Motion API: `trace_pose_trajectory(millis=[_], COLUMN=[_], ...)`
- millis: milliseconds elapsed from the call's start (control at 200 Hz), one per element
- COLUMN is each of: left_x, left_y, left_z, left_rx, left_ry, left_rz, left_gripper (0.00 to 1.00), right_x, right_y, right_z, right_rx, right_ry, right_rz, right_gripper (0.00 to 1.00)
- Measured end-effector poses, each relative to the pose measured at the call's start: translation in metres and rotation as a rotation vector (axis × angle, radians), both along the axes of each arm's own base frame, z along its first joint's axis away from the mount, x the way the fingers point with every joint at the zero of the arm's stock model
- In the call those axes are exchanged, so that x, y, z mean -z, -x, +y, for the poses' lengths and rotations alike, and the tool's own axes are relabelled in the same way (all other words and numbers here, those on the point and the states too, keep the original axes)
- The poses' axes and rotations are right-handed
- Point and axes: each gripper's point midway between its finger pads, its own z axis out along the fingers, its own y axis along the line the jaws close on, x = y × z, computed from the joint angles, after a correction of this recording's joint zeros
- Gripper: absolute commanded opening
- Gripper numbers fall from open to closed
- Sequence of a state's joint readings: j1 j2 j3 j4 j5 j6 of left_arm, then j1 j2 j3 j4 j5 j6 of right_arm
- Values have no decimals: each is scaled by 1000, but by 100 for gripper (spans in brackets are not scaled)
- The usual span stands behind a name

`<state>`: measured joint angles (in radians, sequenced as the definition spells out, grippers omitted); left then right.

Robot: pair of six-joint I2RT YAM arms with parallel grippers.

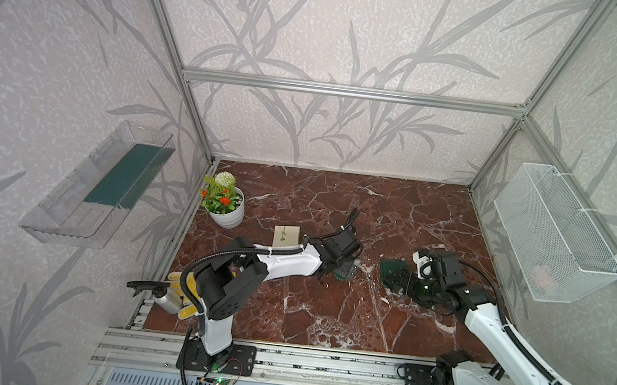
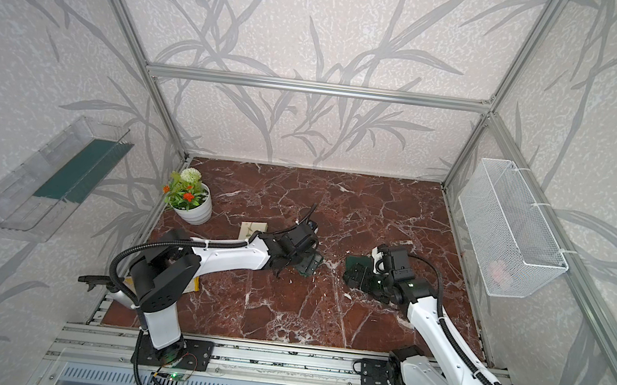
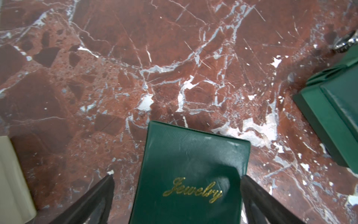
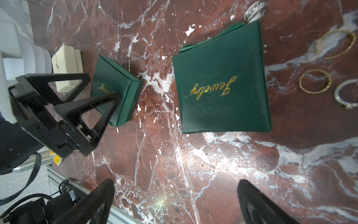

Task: Take the rings out of the lift-off lid box
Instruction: Close the lid on the jewelry box.

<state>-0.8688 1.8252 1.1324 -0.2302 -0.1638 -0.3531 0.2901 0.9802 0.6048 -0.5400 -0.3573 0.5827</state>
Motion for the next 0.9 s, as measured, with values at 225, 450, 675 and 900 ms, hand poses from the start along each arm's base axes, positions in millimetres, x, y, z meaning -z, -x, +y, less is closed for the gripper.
trace_pose_trajectory(millis=[225, 450, 675, 900], left_x=[1, 1, -7, -11], left_y=[5, 9, 11, 14], left_z=[-4, -3, 5, 1], left_rx=[17, 13, 2, 38], left_ry=[-6, -25, -62, -78], left_rz=[-1, -19, -46, -67], left_gripper=[99, 99, 99, 99], right_x=[9, 14, 11, 10], right_y=[1, -1, -6, -7], right_z=[-1, 1, 3, 4], right_rx=[-6, -11, -23, -27], right_ry=[17, 27, 23, 25], right_rz=[41, 70, 71, 67], right_gripper=[99, 99, 99, 99])
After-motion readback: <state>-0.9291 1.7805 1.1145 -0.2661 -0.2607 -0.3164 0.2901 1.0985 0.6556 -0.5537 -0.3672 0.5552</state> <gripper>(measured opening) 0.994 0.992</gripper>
